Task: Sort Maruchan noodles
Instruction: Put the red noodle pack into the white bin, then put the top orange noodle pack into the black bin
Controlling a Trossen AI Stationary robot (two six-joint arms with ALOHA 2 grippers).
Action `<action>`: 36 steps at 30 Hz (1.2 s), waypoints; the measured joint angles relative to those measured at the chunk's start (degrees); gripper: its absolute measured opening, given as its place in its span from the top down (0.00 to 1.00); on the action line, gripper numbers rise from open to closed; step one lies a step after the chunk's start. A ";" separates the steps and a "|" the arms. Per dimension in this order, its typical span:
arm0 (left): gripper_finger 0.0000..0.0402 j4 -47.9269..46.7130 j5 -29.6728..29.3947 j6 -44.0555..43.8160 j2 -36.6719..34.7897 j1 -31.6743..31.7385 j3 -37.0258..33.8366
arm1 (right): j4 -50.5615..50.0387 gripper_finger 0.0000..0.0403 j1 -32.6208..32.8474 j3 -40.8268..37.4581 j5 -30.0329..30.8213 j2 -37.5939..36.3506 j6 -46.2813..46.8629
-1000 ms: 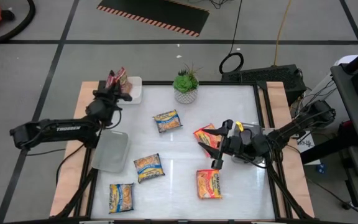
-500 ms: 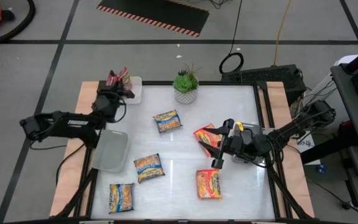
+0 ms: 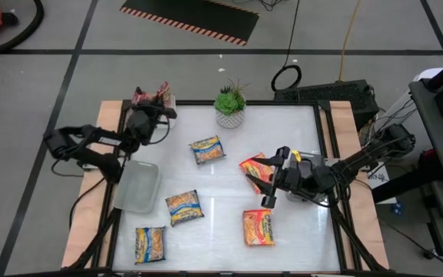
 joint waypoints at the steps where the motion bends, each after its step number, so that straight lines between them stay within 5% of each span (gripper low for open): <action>1: 0.84 -0.03 -0.07 -0.10 0.18 0.00 -0.03 | -0.31 0.45 0.00 0.00 0.00 0.00 0.14; 10: 0.80 -5.73 -0.27 -0.34 0.13 0.23 -1.00 | -4.81 0.45 0.26 0.00 0.00 0.02 3.37; 23: 0.39 -17.22 0.02 -7.55 -1.49 -0.91 -1.11 | -3.76 0.45 0.26 0.00 0.00 0.00 3.32; 36: 0.37 -22.86 2.31 -1.57 -15.33 -1.51 -1.09 | -4.64 0.45 0.26 0.00 0.00 0.00 3.38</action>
